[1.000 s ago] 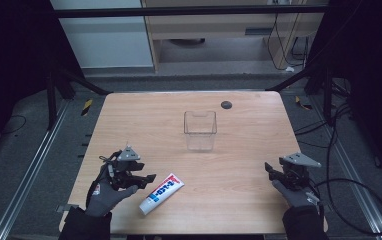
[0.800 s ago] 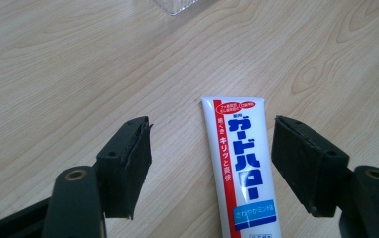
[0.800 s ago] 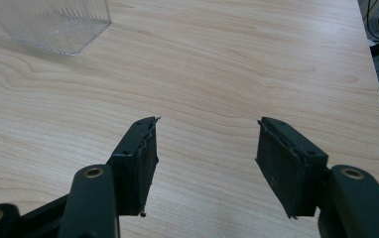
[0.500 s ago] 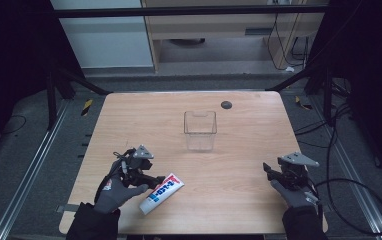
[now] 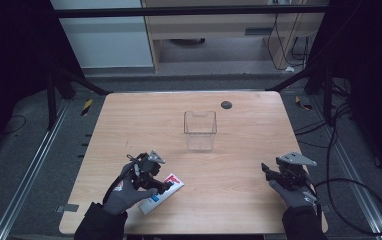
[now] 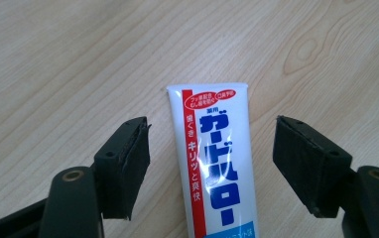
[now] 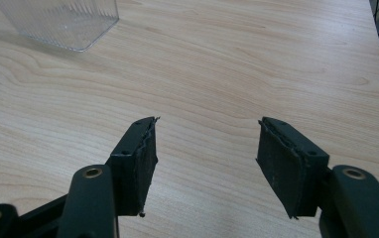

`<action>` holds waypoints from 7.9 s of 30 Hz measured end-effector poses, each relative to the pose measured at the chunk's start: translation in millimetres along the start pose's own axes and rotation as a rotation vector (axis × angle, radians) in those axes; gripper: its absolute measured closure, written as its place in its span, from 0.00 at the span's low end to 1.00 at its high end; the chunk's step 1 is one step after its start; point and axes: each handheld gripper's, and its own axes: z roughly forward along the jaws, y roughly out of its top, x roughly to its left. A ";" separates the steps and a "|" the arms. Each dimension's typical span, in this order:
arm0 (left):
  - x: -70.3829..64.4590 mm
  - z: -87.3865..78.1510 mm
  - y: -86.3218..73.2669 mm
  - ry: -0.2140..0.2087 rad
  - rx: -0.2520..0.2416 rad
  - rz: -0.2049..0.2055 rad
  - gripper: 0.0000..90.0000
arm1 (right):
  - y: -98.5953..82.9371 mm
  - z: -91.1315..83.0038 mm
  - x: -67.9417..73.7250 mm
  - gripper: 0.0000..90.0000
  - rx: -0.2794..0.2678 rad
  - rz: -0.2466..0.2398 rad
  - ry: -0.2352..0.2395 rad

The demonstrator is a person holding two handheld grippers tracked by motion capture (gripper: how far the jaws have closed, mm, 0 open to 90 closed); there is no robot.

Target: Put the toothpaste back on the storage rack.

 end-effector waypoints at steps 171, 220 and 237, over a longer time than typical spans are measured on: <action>41.9 -31.5 157.0 0.228 -0.811 -0.212 0.81 | -1.8 9.7 4.6 0.42 -0.013 -0.025 0.003; 44.5 48.5 164.4 0.223 -0.732 -0.229 0.81 | -2.8 12.8 6.2 0.41 0.002 -0.036 0.005; 45.7 68.3 149.0 0.214 -0.677 -0.239 0.80 | -3.0 13.1 6.2 0.41 0.004 -0.041 0.004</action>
